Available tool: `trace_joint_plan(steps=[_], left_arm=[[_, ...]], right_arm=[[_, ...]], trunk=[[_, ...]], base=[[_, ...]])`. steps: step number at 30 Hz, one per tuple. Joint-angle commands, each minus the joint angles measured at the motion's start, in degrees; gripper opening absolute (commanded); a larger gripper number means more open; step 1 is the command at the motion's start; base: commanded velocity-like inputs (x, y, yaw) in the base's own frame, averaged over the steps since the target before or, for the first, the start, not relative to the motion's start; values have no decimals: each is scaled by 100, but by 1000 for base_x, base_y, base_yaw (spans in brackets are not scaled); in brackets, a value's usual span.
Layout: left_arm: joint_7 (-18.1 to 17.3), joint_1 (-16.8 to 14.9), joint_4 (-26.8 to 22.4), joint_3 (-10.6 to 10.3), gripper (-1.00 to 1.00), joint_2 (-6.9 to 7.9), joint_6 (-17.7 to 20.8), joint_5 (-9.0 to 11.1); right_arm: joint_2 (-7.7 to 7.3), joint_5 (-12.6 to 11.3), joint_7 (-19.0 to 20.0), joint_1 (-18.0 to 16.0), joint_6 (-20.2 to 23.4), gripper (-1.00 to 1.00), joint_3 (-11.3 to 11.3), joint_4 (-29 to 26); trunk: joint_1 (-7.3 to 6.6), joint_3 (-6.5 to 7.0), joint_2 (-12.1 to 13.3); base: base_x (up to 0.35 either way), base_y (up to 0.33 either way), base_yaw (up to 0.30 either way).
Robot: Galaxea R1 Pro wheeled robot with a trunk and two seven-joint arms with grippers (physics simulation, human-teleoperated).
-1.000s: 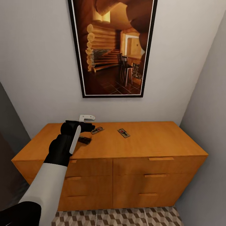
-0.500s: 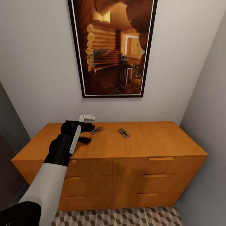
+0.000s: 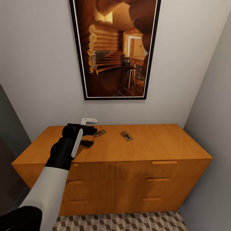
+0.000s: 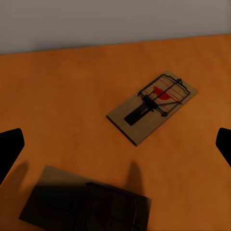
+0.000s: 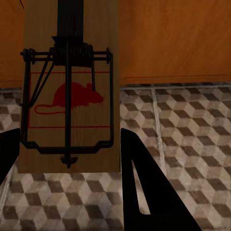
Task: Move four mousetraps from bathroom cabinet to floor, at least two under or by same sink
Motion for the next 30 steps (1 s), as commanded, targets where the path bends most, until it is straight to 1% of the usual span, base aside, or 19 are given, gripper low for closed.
trace_joint_plan(steps=[1, 4, 15, 20, 23, 24, 25, 29, 30], left_arm=[[18, -4, 5, -6, 100, 0, 23, -6], [18, -4, 15, -6, 100, 0, 23, -6], [18, -4, 41, -6, 100, 0, 23, -6], [18, -4, 66, -6, 100, 0, 23, -6], [18, -4, 108, -6, 100, 0, 23, -6], [18, -4, 115, -6, 100, 0, 23, -6], [18, -4, 126, -6, 100, 0, 23, -6], [18, -3, 142, -6, 100, 0, 23, -6], [18, 0, 143, -6, 100, 0, 23, -6]], right_arm=[[4, 24, -1, 3, -13, -100, -13, 6], [9, 24, -1, 48, 8, -100, -11, 12], [37, 24, 8, 498, 963, -100, -11, 18], [24, 24, 8, 643, 1517, -100, -17, 19], [33, 22, 8, 763, 2218, -100, -16, 15], [33, 21, 8, 774, 2355, -100, -18, 11], [33, 17, 10, 790, 2603, -100, -23, 0], [8, -4, 21, 814, 3026, -100, -48, -35], [4, -7, 23, 815, 3038, -100, -50, -41]], trunk=[[0, -6, -3], [0, -6, -3], [0, -6, -3], [0, -6, -3], [0, -6, -3], [0, -6, -3], [0, -6, -3], [0, -6, -3], [0, -6, -3]], base=[[0, 0, 0], [0, 0, 0], [0, 0, 0], [0, 0, 0], [0, 0, 0], [0, 0, 0], [0, 0, 0], [0, 0, 0], [0, 0, 0]])
